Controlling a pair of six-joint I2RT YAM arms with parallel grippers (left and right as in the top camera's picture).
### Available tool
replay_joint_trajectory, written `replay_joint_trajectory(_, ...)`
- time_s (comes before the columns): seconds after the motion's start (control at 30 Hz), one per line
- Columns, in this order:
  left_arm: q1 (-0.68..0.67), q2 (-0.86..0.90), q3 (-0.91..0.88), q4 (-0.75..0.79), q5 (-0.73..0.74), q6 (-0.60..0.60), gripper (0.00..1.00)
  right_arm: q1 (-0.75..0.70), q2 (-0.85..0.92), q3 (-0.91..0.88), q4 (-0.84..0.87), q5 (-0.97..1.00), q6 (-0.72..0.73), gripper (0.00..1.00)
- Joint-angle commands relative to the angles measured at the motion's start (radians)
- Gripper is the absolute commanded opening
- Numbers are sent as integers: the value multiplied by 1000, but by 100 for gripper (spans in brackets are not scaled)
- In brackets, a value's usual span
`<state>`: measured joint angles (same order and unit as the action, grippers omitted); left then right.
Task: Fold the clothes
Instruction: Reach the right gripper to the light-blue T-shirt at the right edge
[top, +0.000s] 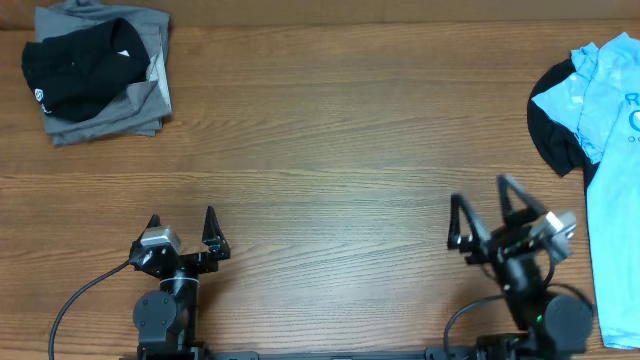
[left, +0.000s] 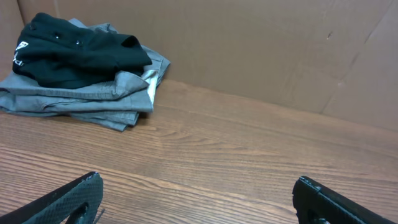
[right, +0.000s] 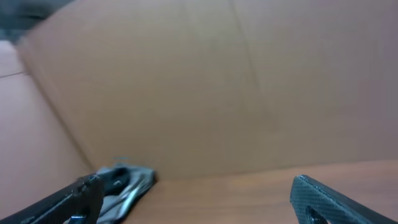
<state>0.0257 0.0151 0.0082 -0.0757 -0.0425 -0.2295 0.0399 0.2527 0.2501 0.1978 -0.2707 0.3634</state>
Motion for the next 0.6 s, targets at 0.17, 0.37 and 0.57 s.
replay_joint_trajectory(0.17,-6,-3,-3,4,-16,24,100,-12,657,604,-319,271,-217,100)
replay_joint_trajectory(0.37,-6,-3,-3,4,-16,24,100,-123,1118,1084,-716,275,-283,100)
replay_joint_trajectory(0.57,-6,-3,-3,4,-16,23,100,-241,1463,1456,-1106,281,-331,100)
